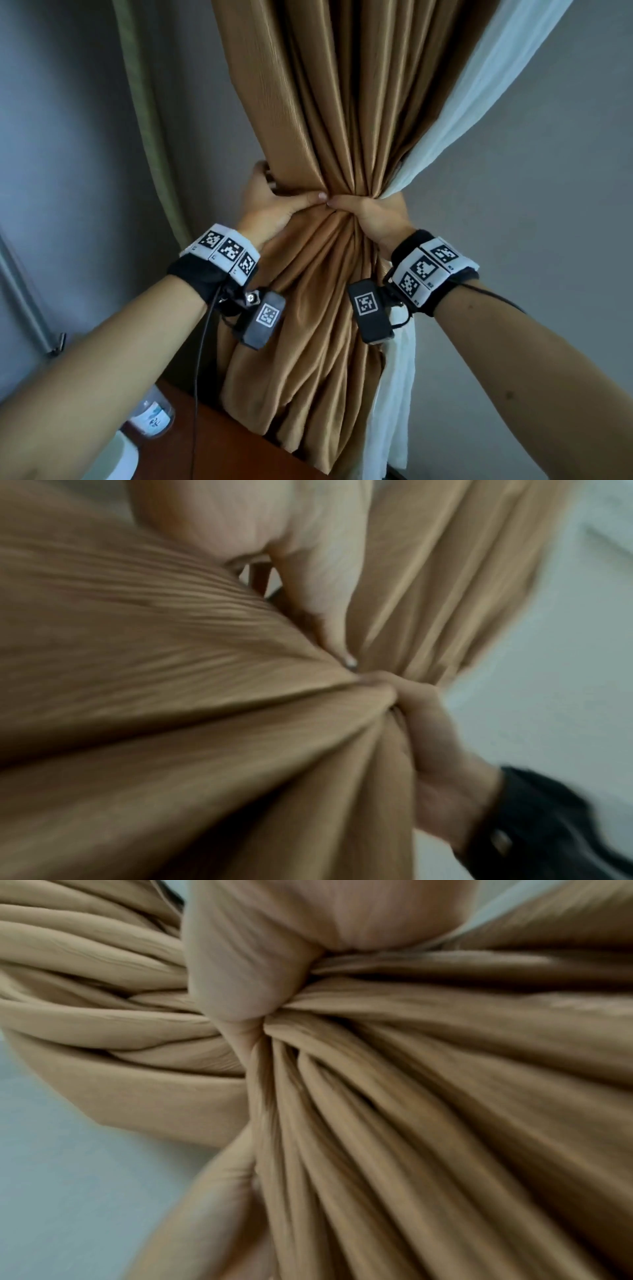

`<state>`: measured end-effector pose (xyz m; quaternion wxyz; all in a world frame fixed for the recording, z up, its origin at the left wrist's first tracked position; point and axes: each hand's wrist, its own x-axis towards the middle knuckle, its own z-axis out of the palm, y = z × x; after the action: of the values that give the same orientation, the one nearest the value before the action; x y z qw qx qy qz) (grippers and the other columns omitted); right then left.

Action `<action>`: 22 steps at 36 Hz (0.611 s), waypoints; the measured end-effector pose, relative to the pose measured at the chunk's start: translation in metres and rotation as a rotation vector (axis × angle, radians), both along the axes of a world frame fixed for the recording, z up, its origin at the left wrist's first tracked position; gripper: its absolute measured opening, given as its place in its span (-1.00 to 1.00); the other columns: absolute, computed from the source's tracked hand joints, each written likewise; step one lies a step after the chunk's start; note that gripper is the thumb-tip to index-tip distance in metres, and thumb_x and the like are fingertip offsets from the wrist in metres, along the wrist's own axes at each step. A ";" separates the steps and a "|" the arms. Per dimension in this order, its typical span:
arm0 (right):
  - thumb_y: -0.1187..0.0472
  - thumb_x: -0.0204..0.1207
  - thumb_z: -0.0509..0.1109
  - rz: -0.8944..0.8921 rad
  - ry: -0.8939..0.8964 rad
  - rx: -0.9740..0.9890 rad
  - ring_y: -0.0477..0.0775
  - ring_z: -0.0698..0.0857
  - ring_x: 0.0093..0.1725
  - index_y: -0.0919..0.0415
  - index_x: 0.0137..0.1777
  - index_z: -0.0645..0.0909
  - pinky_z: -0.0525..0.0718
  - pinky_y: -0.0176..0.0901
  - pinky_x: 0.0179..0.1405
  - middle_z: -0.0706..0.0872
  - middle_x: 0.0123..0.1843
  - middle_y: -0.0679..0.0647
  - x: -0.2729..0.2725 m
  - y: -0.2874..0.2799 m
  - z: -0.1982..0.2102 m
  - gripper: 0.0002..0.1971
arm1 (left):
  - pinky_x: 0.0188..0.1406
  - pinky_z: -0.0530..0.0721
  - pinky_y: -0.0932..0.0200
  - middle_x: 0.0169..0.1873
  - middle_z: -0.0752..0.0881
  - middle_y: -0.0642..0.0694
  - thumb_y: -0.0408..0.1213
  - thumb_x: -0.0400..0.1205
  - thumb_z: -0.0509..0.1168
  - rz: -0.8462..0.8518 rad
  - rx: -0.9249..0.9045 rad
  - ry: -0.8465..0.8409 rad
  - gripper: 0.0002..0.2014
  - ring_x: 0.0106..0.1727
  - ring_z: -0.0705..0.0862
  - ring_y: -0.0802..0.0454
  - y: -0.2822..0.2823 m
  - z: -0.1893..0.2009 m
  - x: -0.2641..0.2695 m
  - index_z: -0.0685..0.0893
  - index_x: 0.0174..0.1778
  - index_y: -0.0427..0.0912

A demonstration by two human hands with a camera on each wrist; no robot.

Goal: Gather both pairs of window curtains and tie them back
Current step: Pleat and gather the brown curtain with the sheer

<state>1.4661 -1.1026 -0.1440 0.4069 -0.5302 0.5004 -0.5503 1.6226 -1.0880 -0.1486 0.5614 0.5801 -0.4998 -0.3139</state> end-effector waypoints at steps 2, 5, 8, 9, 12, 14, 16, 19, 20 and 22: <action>0.07 0.01 0.72 -0.026 0.043 -0.024 0.04 0.70 0.22 0.15 0.39 0.56 0.67 0.00 0.30 0.72 0.24 0.02 0.008 0.000 -0.003 -0.15 | 0.26 0.59 0.17 0.17 0.70 0.02 -0.11 0.30 0.66 0.016 -0.021 -0.152 -0.27 0.22 0.66 0.10 0.009 0.007 -0.001 0.49 0.35 -0.11; 0.08 0.20 0.61 -0.024 0.173 -0.015 0.11 0.72 0.17 0.23 0.29 0.60 0.71 0.03 0.24 0.73 0.18 0.11 0.015 0.002 -0.006 -0.38 | 0.26 0.60 0.22 0.11 0.69 0.16 -0.19 0.28 0.66 -0.270 0.059 -0.091 -0.33 0.15 0.66 0.28 0.025 0.023 -0.011 0.50 0.27 -0.04; 0.15 0.39 0.52 0.068 0.255 -0.027 0.00 0.68 0.15 0.22 0.30 0.60 0.67 -0.13 0.19 0.67 0.11 -0.04 0.018 0.009 -0.007 -0.53 | 0.42 0.54 0.12 0.31 0.66 0.02 0.31 -0.15 0.68 -0.251 0.046 -0.130 0.21 0.35 0.62 0.13 0.026 0.033 -0.032 0.50 0.44 -0.09; 0.13 0.40 0.51 0.114 0.279 -0.038 -0.05 0.65 0.13 0.21 0.30 0.61 0.64 -0.22 0.15 0.63 0.09 -0.06 0.018 0.014 -0.006 -0.54 | 0.42 0.55 0.11 0.31 0.65 0.01 0.43 -0.31 0.61 -0.163 0.036 -0.151 0.38 0.35 0.61 0.10 0.025 0.034 -0.037 0.47 0.48 -0.11; 0.00 0.14 0.65 0.268 0.285 -0.081 -0.01 0.74 0.14 0.20 0.12 0.71 0.70 -0.10 0.19 0.77 0.09 0.01 0.012 0.029 -0.001 -0.47 | 0.42 0.53 0.10 0.27 0.53 -0.05 0.36 -0.29 0.63 0.019 0.020 -0.168 0.43 0.36 0.53 0.03 0.026 0.034 -0.046 0.30 0.52 -0.19; 0.22 0.11 0.74 0.370 0.279 -0.045 -0.10 0.72 0.19 0.21 0.22 0.68 0.64 -0.26 0.25 0.78 0.15 -0.01 0.002 0.033 0.001 -0.38 | 0.40 0.54 0.07 0.25 0.50 -0.08 0.24 -0.18 0.66 0.061 0.000 -0.170 0.36 0.35 0.52 -0.01 0.027 0.032 -0.048 0.22 0.51 -0.21; 0.45 0.17 0.68 0.476 0.280 -0.018 -0.16 0.69 0.18 0.22 0.25 0.64 0.58 -0.42 0.18 0.76 0.16 -0.03 -0.010 0.036 0.008 -0.39 | 0.35 0.59 0.03 0.24 0.56 -0.06 0.24 -0.18 0.63 0.132 -0.038 -0.138 0.33 0.30 0.60 -0.01 0.028 0.028 -0.051 0.22 0.50 -0.18; 0.57 0.19 0.51 0.595 0.251 0.013 -0.07 0.71 0.16 0.16 0.12 0.67 0.64 -0.22 0.22 0.78 0.09 0.00 -0.023 0.038 0.015 -0.49 | 0.39 0.55 0.03 0.32 0.53 -0.09 0.18 -0.05 0.63 0.230 -0.076 -0.104 0.31 0.36 0.57 -0.03 0.033 0.026 -0.059 0.15 0.56 -0.21; 0.57 0.16 0.47 0.620 0.232 0.028 -0.01 0.73 0.16 0.16 0.07 0.69 0.65 -0.16 0.23 0.80 0.05 0.02 -0.026 0.038 0.016 -0.52 | 0.40 0.52 0.06 0.36 0.50 -0.11 0.14 0.03 0.64 0.250 -0.078 -0.107 0.29 0.39 0.55 -0.05 0.033 0.025 -0.062 0.12 0.58 -0.24; 0.49 0.03 0.44 0.661 0.201 0.062 0.16 0.74 0.15 0.19 -0.09 0.76 0.64 0.06 0.30 0.83 -0.04 0.08 -0.029 0.035 0.014 -0.59 | 0.36 0.49 0.13 0.40 0.47 -0.13 0.12 0.15 0.63 0.282 -0.083 -0.126 0.22 0.40 0.53 -0.07 0.033 0.023 -0.067 0.09 0.58 -0.29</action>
<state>1.4366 -1.0673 -0.1300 0.5276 -0.7026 0.3556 -0.3186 1.5561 -1.0553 -0.1260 0.5909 0.6394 -0.4601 -0.1741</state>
